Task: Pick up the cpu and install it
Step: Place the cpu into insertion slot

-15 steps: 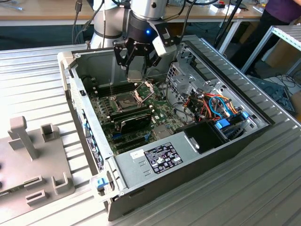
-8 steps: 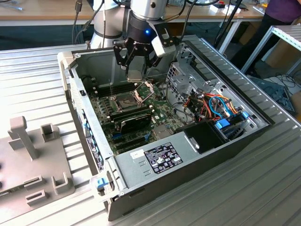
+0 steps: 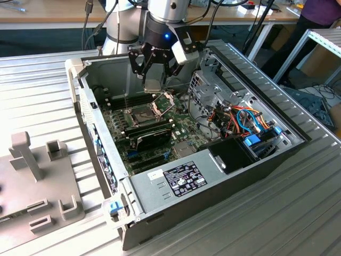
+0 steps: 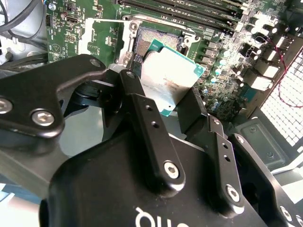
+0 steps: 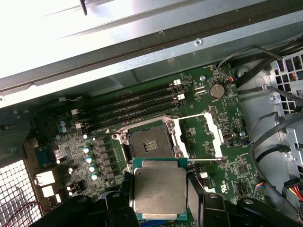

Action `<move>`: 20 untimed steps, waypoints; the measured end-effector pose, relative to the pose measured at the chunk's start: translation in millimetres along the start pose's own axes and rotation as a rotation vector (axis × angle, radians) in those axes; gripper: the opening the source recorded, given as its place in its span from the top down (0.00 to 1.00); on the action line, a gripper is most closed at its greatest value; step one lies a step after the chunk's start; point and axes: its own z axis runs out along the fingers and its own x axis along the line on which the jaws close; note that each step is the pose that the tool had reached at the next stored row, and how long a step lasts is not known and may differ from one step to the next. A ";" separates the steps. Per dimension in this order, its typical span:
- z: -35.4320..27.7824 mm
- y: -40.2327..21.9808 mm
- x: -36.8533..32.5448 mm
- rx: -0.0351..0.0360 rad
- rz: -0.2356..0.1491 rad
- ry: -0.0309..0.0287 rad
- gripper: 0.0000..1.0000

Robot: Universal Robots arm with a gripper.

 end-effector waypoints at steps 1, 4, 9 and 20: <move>0.0 0.0 0.0 0.0000 0.000 0.0000 0.45; 0.1 0.0 0.0 -0.0001 0.016 0.0002 0.45; 1.2 0.0 0.0 -0.0018 0.139 0.0023 0.45; 1.5 0.0 0.0 -0.0028 0.206 0.0035 0.45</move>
